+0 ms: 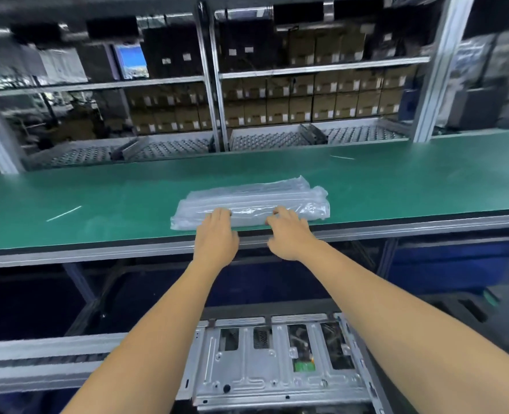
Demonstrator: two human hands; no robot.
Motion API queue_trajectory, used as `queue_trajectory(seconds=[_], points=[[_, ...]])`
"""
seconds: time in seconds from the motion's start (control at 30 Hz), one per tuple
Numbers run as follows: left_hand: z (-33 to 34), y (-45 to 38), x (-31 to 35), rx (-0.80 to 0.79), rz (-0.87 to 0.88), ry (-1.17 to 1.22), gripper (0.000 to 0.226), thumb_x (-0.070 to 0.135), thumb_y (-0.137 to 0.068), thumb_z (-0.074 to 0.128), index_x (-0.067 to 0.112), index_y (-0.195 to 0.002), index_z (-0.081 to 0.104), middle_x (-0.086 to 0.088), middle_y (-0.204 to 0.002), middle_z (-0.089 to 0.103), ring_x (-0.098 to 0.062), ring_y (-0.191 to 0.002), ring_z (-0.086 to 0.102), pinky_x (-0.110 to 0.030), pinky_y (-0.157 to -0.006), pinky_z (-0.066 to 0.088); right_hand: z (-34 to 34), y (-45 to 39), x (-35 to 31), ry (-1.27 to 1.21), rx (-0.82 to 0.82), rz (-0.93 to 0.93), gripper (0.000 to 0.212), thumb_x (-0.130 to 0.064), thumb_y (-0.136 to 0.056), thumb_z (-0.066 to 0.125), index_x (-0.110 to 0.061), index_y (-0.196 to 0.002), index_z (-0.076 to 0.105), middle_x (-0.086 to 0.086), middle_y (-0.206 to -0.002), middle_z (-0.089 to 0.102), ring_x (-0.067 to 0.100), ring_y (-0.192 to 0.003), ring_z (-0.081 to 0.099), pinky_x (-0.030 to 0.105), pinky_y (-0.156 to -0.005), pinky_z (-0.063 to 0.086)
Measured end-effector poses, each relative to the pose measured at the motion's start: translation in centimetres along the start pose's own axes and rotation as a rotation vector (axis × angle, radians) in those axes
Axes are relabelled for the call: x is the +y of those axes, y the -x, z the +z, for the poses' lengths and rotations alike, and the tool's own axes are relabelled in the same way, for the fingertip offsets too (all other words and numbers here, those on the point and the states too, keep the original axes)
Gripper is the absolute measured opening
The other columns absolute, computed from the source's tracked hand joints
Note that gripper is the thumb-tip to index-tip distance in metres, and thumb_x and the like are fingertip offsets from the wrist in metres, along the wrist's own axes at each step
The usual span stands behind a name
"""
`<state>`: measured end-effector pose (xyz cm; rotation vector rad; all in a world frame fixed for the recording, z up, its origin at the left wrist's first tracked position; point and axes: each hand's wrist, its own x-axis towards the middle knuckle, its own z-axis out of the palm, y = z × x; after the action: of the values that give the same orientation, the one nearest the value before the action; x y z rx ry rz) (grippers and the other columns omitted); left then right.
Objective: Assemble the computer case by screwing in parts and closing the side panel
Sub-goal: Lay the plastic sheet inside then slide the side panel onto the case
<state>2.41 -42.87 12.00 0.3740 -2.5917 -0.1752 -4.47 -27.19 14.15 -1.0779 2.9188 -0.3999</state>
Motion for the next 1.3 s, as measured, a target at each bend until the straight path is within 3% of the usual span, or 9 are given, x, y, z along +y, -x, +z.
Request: queue_trajectory(seconds=[0.3, 0.5, 0.63, 0.73, 0.8, 0.87, 0.93, 1.1, 1.3], points=[[0.1, -3.8, -0.3, -0.086, 0.023, -0.078, 0.044, 0.017, -0.094, 0.045, 0.008, -0.136, 0.035, -0.008, -0.142, 0.039, -0.026, -0.126, 0.038, -0.038, -0.095, 0.038, -0.9, -2.7, 0.1, -0.017, 0.077, -0.02, 0.062, -0.004, -0.09, 0.052, -0.013, -0.149, 0.035, 0.008, -0.16, 0.023, 0.028, -0.143, 0.027, 0.045, -0.116, 0.024], [2.1, -5.8, -1.0, -0.278, -0.009, -0.095, 0.066, 0.033, -0.095, 0.048, 0.019, -0.15, 0.013, -0.004, -0.16, 0.002, -0.023, -0.146, 0.004, -0.049, -0.111, 0.028, 0.2, -5.3, 1.2, 0.029, 0.154, -0.008, 0.073, -0.002, -0.091, 0.053, -0.017, -0.155, 0.022, 0.006, -0.166, 0.004, 0.021, -0.153, 0.004, 0.044, -0.121, 0.011], [3.7, -6.4, -1.3, -0.329, -0.008, -0.158, 0.059, 0.041, -0.1, 0.036, 0.019, -0.15, 0.013, -0.004, -0.157, 0.017, -0.024, -0.143, 0.015, -0.05, -0.11, 0.028, 1.2, -7.2, 1.6, 0.08, 0.125, 0.03, 0.075, -0.023, -0.098, 0.056, -0.018, -0.158, 0.012, 0.005, -0.164, 0.016, 0.021, -0.151, 0.015, 0.043, -0.119, 0.015], [4.0, -7.2, -1.5, -0.344, 0.016, -0.197, 0.055, 0.043, -0.1, 0.036, 0.018, -0.147, 0.022, -0.004, -0.151, 0.03, -0.025, -0.138, 0.025, -0.05, -0.106, 0.034, 2.5, -7.9, 1.7, 0.13, 0.035, 0.046, 0.07, -0.035, -0.099, 0.056, -0.018, -0.156, 0.02, 0.005, -0.158, 0.031, 0.023, -0.145, 0.028, 0.043, -0.117, 0.019], [3.7, -8.0, -1.4, -0.373, 0.026, -0.209, 0.053, 0.043, -0.098, 0.04, 0.017, -0.143, 0.031, -0.005, -0.142, 0.041, -0.027, -0.131, 0.036, -0.047, -0.1, 0.041, 2.6, -8.3, 1.6, 0.159, 0.071, 0.057, 0.059, -0.03, -0.098, 0.06, -0.016, -0.149, 0.035, 0.007, -0.147, 0.043, 0.026, -0.135, 0.042, 0.039, -0.11, 0.03], [3.3, -8.4, -1.3, -0.401, 0.02, -0.217, 0.053, 0.044, -0.095, 0.048, 0.017, -0.139, 0.038, -0.006, -0.135, 0.05, -0.027, -0.122, 0.045, -0.043, -0.093, 0.046, 2.0, -8.7, 1.1, 0.208, 0.103, 0.074, 0.041, -0.014, -0.095, 0.061, -0.014, -0.135, 0.049, 0.009, -0.131, 0.053, 0.028, -0.118, 0.054, 0.036, -0.09, 0.042], [3.1, -8.5, -1.3, -0.407, 0.02, -0.235, 0.051, 0.04, -0.091, 0.056, 0.017, -0.135, 0.043, -0.005, -0.129, 0.055, -0.026, -0.116, 0.051, -0.039, -0.088, 0.048, 1.4, -8.8, 0.6, 0.267, 0.104, 0.08, 0.034, 0.0, -0.091, 0.056, -0.012, -0.123, 0.056, 0.009, -0.119, 0.059, 0.029, -0.107, 0.059, 0.034, -0.075, 0.042], [3.0, -8.4, -1.6, -0.318, 0.1, -0.355, 0.035, 0.019, -0.092, 0.052, 0.019, -0.126, 0.048, -0.004, -0.114, 0.062, -0.025, -0.103, 0.057, -0.033, -0.075, 0.038, 1.1, -8.9, 0.4, 0.343, 0.109, 0.06, 0.032, 0.005, -0.086, 0.055, -0.009, -0.115, 0.056, 0.011, -0.108, 0.065, 0.028, -0.097, 0.06, 0.033, -0.07, 0.041], [2.5, -8.2, -1.6, -0.308, 0.173, -0.413, 0.029, 0.014, -0.087, 0.046, 0.015, -0.115, 0.054, -0.006, -0.106, 0.062, -0.024, -0.094, 0.052, -0.032, -0.075, 0.034, 0.6, -7.9, 0.3, 0.261, 0.038, 0.041, 0.026, 0.004, -0.089, 0.049, -0.007, -0.112, 0.057, 0.013, -0.104, 0.061, 0.027, -0.083, 0.051, 0.034, -0.069, 0.043]])
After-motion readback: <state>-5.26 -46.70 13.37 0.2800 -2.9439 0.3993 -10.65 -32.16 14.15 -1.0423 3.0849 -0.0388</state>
